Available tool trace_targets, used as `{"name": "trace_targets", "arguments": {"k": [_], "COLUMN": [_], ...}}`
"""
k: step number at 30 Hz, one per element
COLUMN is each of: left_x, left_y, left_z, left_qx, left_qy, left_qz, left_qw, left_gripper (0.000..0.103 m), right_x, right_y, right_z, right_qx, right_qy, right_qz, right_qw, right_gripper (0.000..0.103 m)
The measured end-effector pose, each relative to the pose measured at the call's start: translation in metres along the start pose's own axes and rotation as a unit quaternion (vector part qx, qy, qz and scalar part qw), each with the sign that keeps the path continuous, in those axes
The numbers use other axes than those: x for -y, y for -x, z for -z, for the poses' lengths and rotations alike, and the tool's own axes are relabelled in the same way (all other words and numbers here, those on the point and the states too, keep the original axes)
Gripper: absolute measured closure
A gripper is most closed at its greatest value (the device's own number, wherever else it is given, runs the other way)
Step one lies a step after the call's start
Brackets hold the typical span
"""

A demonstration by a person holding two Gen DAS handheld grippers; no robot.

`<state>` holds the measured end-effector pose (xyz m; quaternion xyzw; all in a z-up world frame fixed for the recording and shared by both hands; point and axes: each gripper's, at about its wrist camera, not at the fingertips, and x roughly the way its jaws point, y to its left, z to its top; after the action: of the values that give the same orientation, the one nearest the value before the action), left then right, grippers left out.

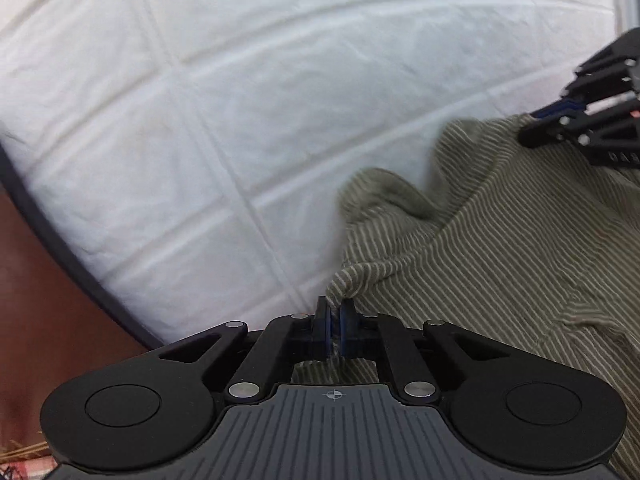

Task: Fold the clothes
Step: 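Lower the shirt onto the bed and open both grippers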

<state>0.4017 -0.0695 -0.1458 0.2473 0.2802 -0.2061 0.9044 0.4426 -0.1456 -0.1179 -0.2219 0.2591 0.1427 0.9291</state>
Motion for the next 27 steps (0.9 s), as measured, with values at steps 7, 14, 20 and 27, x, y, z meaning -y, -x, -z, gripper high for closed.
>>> {"name": "trace_targets", "arguments": {"k": [7,14,20,27], "left_x": [0.020,-0.010,-0.053,-0.062], "left_y": [-0.038,0.005,0.108,0.186], "left_z": [0.011,0.014,0.034,0.124], "left_qx": [-0.040,-0.032,-0.016,-0.098], "left_qy": [-0.017,-0.007,0.028,0.068], "left_qz": [-0.059,-0.052,-0.064,-0.082], "left_qw": [0.9973,0.9981,0.9974,0.9895], "left_gripper": [0.097,0.034,0.021,0.019], "right_x": [-0.012,0.022,0.076,0.078], "right_y": [-0.038,0.001,0.126,0.234], "right_z": [0.011,0.000,0.013,0.084], "right_qx": [-0.054,-0.034,0.011,-0.005], "right_qy": [-0.007,-0.057,-0.206,-0.259], "right_qz": [0.009,0.039,0.006,-0.013], "right_qw": [0.998,0.997,0.979,0.966], "right_gripper": [0.093,0.064,0.052,0.042]}}
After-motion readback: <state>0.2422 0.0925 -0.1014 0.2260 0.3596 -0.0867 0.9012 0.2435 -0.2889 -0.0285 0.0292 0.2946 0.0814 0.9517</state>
